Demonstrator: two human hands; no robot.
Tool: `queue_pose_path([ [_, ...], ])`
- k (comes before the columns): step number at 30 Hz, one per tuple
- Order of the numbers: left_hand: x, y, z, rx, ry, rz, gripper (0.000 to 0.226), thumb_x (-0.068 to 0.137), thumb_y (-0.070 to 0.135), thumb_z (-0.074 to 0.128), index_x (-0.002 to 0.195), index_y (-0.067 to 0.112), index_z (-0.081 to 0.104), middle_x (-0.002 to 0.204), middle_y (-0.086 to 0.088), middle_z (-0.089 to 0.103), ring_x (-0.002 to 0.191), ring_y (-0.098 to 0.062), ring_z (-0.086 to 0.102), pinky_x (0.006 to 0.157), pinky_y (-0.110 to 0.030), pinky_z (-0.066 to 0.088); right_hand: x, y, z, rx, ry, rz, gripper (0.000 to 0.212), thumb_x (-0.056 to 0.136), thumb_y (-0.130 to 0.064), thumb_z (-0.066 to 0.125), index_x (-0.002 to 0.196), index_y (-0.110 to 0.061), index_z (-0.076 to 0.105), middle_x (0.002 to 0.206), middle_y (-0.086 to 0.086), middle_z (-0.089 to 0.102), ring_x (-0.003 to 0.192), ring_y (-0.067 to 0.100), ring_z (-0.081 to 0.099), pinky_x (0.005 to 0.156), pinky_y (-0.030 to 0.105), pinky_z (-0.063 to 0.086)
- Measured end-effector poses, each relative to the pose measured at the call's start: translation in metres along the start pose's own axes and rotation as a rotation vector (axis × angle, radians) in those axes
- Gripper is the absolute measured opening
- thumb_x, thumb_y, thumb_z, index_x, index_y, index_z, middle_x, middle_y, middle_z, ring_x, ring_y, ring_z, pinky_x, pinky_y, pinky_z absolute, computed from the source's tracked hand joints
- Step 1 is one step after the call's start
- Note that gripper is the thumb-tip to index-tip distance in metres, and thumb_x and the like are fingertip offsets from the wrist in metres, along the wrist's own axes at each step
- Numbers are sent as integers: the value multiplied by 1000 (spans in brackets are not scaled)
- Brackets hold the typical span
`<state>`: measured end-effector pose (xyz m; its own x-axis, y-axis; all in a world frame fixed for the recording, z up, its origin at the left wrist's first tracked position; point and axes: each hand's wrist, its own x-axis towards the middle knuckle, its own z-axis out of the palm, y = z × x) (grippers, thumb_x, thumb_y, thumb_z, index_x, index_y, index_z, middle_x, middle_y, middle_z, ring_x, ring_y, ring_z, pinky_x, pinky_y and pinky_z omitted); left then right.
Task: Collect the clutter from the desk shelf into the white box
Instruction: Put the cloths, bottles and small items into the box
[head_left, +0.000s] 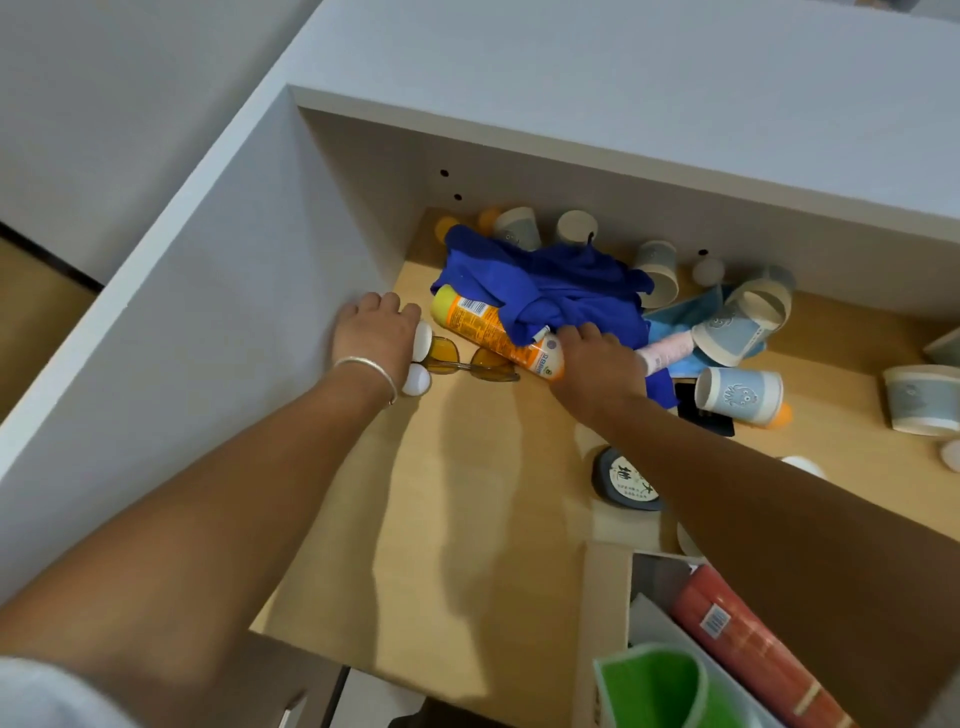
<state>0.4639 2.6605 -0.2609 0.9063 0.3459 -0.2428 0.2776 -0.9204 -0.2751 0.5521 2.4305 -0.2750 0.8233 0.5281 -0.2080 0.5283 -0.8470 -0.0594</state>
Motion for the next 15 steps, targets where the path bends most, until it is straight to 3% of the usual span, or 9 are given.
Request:
queue_pose_path([
  [5,-23,0,-2,-116,131,-39,45,75,28,67,115,17,49,116,-7,56,111,-29,50,87,-40,41,-23,7,-5,54,0,-11,48,84,-35,63,125,-16,47,116,7,54,103,27,54,79,37,42],
  [8,-46,5,-17,-220,211,-14,41,75,24,67,112,15,52,112,-8,58,106,-31,52,83,-41,42,-43,19,-17,48,-6,-3,43,83,-31,63,122,-17,51,111,7,55,99,27,56,70,34,42],
  [15,-136,55,-77,-403,355,147,52,64,27,76,112,17,56,108,-5,60,102,-29,53,82,-38,41,-122,70,-57,-36,-20,-52,39,80,-34,65,116,-22,54,110,5,59,94,24,58,74,35,46],
])
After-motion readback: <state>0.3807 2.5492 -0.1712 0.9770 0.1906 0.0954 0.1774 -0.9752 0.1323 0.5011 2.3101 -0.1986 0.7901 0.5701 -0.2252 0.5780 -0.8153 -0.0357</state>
